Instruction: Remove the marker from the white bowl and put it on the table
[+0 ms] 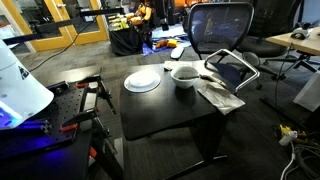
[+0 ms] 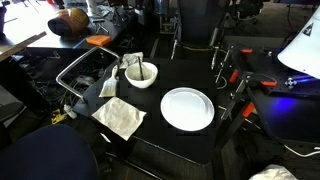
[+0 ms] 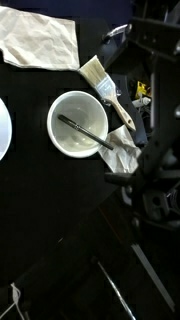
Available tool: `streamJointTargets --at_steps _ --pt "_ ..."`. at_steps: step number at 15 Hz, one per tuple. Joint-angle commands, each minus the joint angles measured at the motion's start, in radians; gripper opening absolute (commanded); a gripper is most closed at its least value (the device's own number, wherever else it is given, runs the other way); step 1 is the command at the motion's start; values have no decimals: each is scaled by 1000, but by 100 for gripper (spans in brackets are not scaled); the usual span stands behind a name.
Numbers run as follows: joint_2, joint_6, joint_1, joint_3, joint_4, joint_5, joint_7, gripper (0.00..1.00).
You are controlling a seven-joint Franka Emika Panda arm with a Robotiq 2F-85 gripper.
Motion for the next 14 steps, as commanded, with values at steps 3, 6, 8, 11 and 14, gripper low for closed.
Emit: streamJointTargets --at_steps 3,6,8,11,14 --pt "174 207 65 -90 53 -43 200 100" --pt "172 223 97 -125 33 -7 154 100" --pt "210 248 113 -141 50 2 150 100" --pt "220 248 116 -143 62 3 151 100" --pt "246 232 134 -172 89 -1 188 100"
